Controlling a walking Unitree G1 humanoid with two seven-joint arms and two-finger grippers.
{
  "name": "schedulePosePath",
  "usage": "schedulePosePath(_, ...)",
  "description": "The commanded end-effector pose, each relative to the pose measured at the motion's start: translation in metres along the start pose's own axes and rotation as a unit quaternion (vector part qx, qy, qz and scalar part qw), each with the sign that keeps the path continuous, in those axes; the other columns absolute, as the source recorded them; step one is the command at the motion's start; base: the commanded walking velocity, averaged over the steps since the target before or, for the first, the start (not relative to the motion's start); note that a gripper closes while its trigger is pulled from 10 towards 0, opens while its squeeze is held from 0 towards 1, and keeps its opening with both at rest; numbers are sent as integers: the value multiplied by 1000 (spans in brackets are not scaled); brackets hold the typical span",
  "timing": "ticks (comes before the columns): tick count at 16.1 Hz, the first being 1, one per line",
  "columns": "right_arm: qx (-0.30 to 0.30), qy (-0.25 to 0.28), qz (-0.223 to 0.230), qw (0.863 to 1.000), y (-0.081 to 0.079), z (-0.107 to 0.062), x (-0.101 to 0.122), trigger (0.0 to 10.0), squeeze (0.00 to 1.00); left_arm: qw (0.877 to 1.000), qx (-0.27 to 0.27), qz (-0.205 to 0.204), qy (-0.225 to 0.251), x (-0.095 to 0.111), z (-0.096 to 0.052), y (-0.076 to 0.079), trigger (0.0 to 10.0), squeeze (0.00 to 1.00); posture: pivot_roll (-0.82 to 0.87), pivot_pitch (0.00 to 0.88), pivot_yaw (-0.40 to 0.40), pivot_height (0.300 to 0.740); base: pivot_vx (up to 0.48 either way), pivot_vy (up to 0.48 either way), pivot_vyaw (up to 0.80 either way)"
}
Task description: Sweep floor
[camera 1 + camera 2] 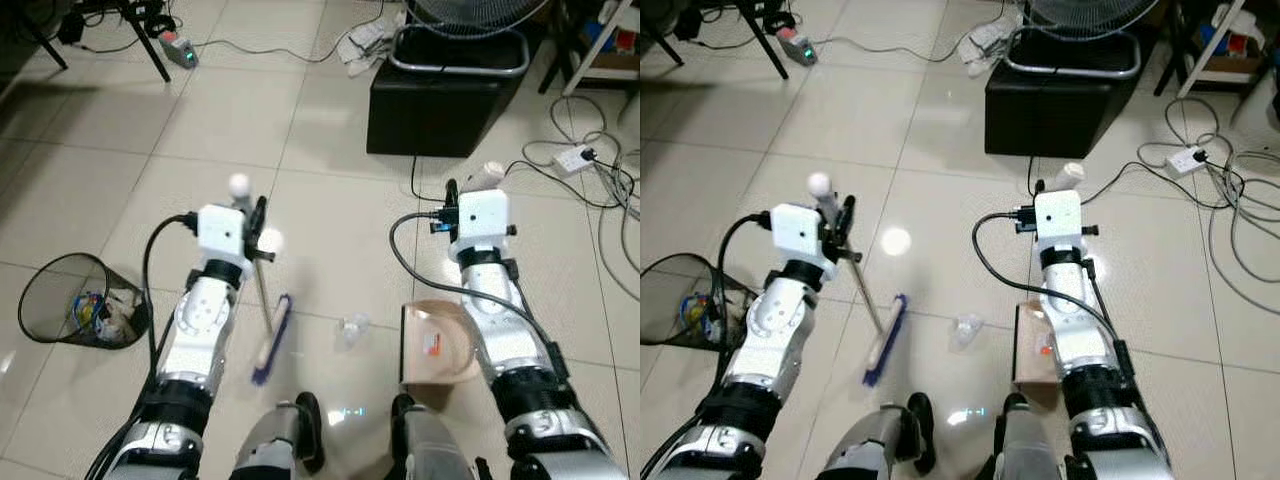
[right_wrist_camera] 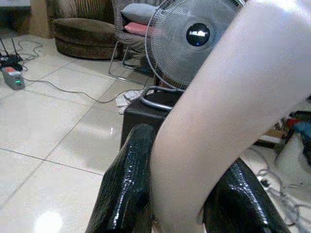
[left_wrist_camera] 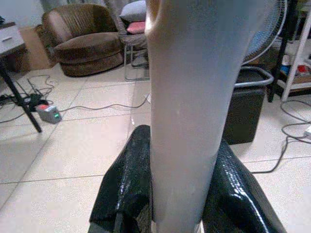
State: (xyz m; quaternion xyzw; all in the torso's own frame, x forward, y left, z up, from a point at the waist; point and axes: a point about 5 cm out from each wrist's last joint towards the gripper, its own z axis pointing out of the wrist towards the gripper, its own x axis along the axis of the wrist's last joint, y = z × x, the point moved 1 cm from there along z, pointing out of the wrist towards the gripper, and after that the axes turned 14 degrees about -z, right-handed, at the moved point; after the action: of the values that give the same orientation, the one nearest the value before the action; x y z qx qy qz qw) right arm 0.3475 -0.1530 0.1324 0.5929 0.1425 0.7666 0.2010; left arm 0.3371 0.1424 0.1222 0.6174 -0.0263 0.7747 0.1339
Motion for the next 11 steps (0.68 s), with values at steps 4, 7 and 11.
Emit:
schedulePosePath(4, 23, 8, 89, 996, -35, -11, 9, 10000, 0, 998, -4, -56, -10, -10, 7, 15, 10000, 0, 52, 358, 137, 740, 0, 0, 0)
schedulePosePath(7, 36, 26, 115, 992, -45, -13, 15, 10000, 0, 993, -20, -113, 3, -8, 16, 32, 10000, 0, 48, 353, 137, 740, 0, 0, 0)
schedulePosePath(11, 37, 19, 120, 992, -46, -12, 12, 10000, 0, 978, -29, -207, 20, 0, 25, 40, 10000, 0, 50, 333, 134, 740, 0, 0, 0)
